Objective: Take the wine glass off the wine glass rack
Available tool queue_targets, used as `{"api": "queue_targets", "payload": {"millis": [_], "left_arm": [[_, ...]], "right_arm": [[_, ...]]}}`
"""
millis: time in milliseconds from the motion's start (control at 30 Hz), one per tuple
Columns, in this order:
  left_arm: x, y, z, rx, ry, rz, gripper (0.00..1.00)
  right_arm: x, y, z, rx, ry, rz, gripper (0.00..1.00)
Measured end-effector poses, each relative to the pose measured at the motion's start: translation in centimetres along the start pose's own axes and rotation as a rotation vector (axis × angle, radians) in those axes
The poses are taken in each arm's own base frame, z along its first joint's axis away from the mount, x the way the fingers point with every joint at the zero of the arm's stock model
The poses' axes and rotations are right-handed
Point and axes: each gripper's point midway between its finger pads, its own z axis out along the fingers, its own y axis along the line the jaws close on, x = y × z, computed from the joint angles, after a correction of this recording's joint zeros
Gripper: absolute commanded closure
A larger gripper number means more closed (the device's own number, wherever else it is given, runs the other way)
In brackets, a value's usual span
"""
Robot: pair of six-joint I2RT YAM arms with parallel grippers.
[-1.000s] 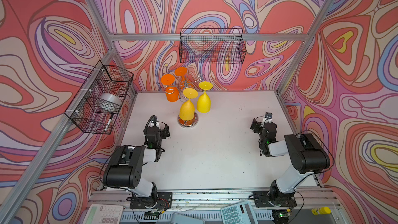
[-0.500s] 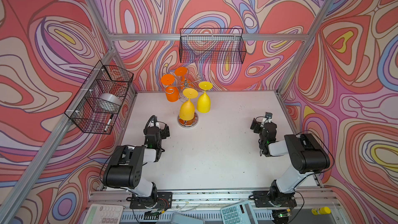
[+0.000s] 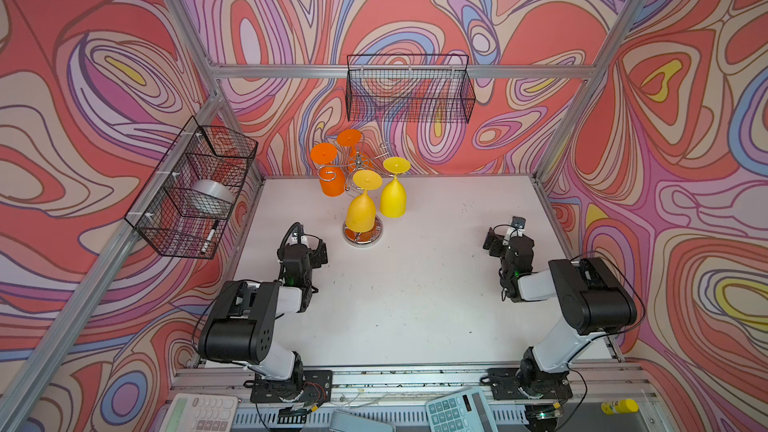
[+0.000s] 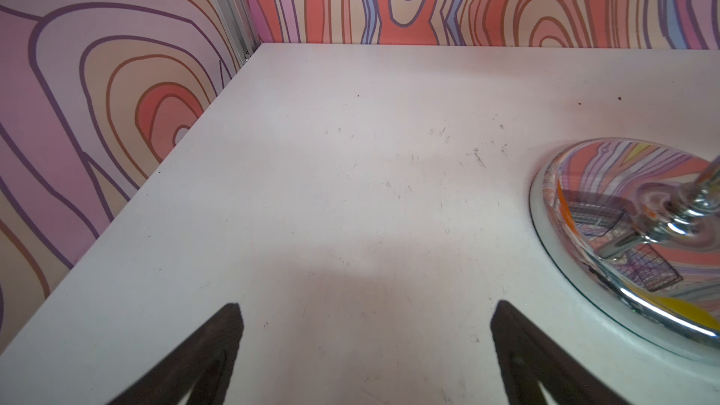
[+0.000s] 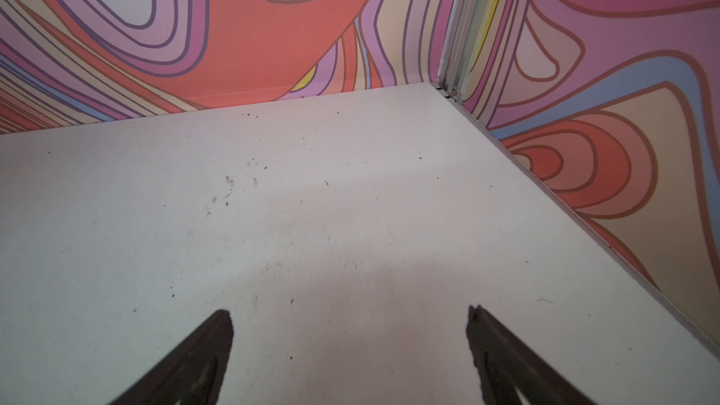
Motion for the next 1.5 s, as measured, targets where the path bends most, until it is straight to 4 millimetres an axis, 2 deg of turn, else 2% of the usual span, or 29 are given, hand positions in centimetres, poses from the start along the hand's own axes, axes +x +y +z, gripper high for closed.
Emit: {"api": "queue_targets", "payload": {"millis": [200, 333, 400, 467, 533, 567, 633, 733, 900, 1000, 1100, 1267, 1433, 1500], "left_arm": [[-0.2, 0.2, -0.1, -0.013, -0.015, 0.0, 0.0], [0.2, 0.4, -0.7, -0.026, -0.02, 0.005, 0.0], [-0.4, 0.3, -1.1, -0.033, -0.028, 0.009, 0.0], [-1.4, 0.7, -1.5, -0.062, -0.028, 0.003, 0.0], [-3.6, 1.3, -1.9, -0.103, -0.05, -0.018, 0.0], [-4.1, 1.5, -2.0, -0.118, -0.049, -0.027, 0.0], [-6.4, 2.0, -2.3, -0.145, -0.07, -0.056, 0.01], [-9.1, 2.3, -2.9, -0.17, -0.073, -0.091, 0.01], [-13.2, 3.3, -5.1, -0.21, -0.078, -0.151, 0.02], [-14.5, 3.9, -6.8, -0.225, -0.066, -0.178, 0.03], [-15.0, 4.4, -8.5, -0.228, -0.05, -0.199, 0.01], [-15.6, 4.3, -10.9, -0.194, 0.013, -0.229, 0.0], [-17.8, 2.8, -13.5, -0.081, 0.053, -0.284, 0.0], [-18.7, 1.8, -14.7, -0.005, 0.062, -0.316, 0.0]], "right_arm": [[-0.5, 0.1, -0.1, -0.007, -0.02, -0.005, 0.02], [-0.7, 0.2, -0.7, -0.008, -0.035, -0.012, 0.03], [-1.1, 0.5, -1.1, -0.005, -0.042, -0.021, 0.05], [-1.9, 0.7, -1.3, 0.012, -0.034, -0.026, 0.08], [-3.5, 0.8, -1.3, 0.042, -0.038, -0.024, 0.08], [-4.3, 0.9, -1.3, 0.054, -0.048, -0.021, 0.07], [-5.8, 0.9, -1.5, 0.079, -0.06, -0.012, 0.03], [-7.3, 0.8, -1.8, 0.103, -0.046, -0.002, 0.01], [-11.0, 1.4, -3.3, 0.105, -0.047, 0.026, 0.02], [-13.1, 1.5, -4.7, 0.094, -0.059, 0.056, 0.02], [-14.6, 1.7, -5.6, 0.083, -0.06, 0.081, 0.02], [-16.7, 4.4, -6.7, -0.021, -0.031, 0.116, 0.02], [-19.9, 8.7, -8.3, -0.193, -0.009, 0.188, 0.05], [-21.4, 11.0, -9.2, -0.285, 0.002, 0.225, 0.09]]}}
